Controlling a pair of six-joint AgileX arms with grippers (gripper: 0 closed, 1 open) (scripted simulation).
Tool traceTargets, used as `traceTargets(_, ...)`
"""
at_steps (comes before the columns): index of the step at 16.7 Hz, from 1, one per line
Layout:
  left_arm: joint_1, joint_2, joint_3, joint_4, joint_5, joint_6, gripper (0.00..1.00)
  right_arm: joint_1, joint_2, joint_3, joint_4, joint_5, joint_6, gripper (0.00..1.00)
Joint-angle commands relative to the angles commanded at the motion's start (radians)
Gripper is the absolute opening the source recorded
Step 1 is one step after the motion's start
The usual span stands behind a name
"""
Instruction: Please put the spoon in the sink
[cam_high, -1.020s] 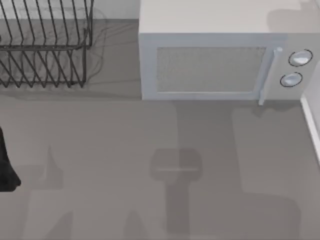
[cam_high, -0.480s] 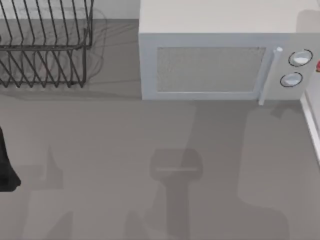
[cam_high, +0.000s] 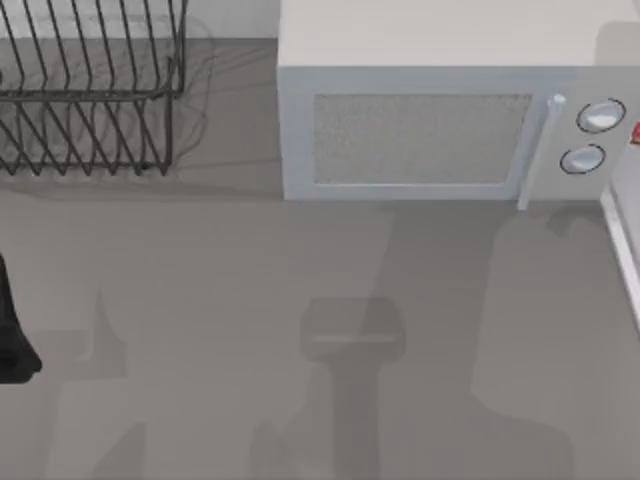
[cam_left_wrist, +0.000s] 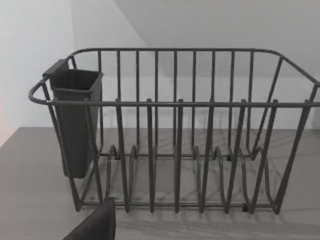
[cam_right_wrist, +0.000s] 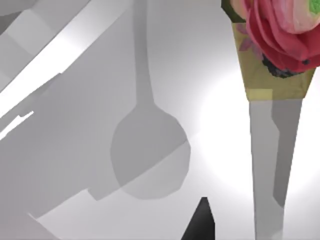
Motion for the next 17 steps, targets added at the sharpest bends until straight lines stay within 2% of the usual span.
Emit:
traceTargets(11,0.000,0.000,0.000,0.000,0.000,0.000,1.00,0.000,0.000,0.000,0.000,0.000,0.000,0.98)
traceTargets(17,0.000,0.000,0.000,0.000,0.000,0.000,1.00,0.000,0.000,0.000,0.000,0.000,0.000,1.00)
